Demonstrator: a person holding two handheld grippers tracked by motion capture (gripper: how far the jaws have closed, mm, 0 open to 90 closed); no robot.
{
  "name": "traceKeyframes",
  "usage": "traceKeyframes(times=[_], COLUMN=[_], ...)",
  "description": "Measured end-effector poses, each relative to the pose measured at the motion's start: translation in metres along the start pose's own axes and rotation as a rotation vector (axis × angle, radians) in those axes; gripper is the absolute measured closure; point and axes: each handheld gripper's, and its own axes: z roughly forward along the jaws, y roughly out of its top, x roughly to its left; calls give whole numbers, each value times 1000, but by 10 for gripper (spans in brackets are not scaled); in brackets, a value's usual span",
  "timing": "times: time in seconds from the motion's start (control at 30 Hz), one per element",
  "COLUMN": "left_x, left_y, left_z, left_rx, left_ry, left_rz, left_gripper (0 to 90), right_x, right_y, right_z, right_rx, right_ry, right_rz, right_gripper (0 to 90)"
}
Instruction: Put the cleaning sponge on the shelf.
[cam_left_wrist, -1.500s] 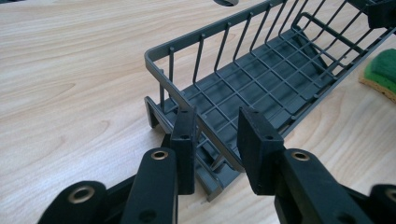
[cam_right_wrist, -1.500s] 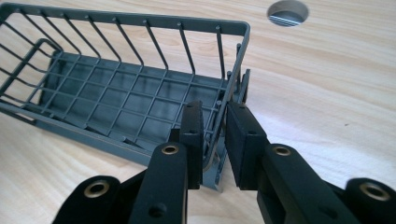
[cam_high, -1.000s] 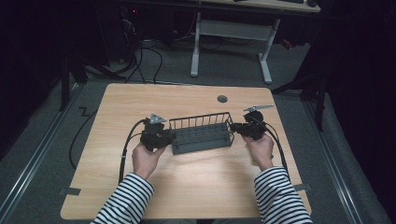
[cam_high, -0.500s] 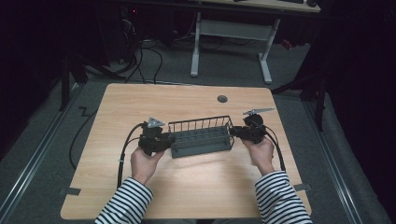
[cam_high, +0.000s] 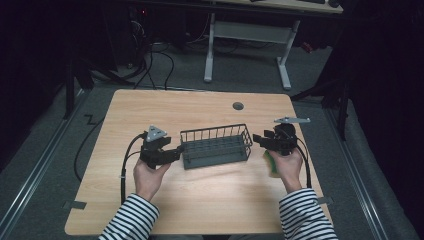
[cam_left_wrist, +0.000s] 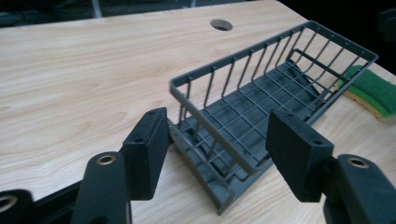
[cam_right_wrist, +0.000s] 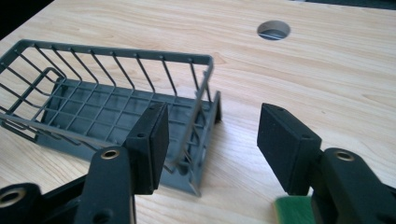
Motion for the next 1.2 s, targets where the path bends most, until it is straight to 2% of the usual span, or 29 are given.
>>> traceKeyframes(times=[0.1, 0.2, 0.27, 0.47, 0.53, 0.57, 0.63, 0.73, 0.83, 1.0, 1.2], left_x=[3, 6, 9, 18, 23, 25, 30, 35, 39, 45, 49], left_y=[-5, -11, -17, -41, -49, -54, -61, -71, -79, -88, -97], left_z=[-2, -4, -5, -5, -4, -4, -2, 1, 4, 11, 15], left_rx=[1, 0, 8, 53, 77, 81, 91, 112, 123, 144, 165], left_ry=[13, 27, 35, 89, 96, 104, 117, 141, 169, 217, 243], left_rz=[-4, -9, -16, 11, -10, -15, -25, -33, -32, -29, -16], left_gripper=[376, 371, 368, 356, 352, 350, 350, 350, 349, 349, 346], right_x=[-4, -5, -7, -18, -21, -22, -25, -28, -29, -34, -44], right_y=[-4, -8, -14, -31, -37, -40, -46, -51, -57, -64, -74], right_z=[-6, -14, -17, -22, -24, -24, -26, -27, -29, -29, -20], right_rx=[9, -17, -14, -17, -26, -13, -30, -9, -31, 8, 41], right_ry=[-27, -42, -58, -86, -94, -102, -116, -125, -131, -146, -187], right_rz=[-3, -12, -18, -4, 15, 17, 12, 19, 17, 27, 52], right_gripper=[412, 421, 414, 386, 385, 382, 379, 370, 364, 369, 326])
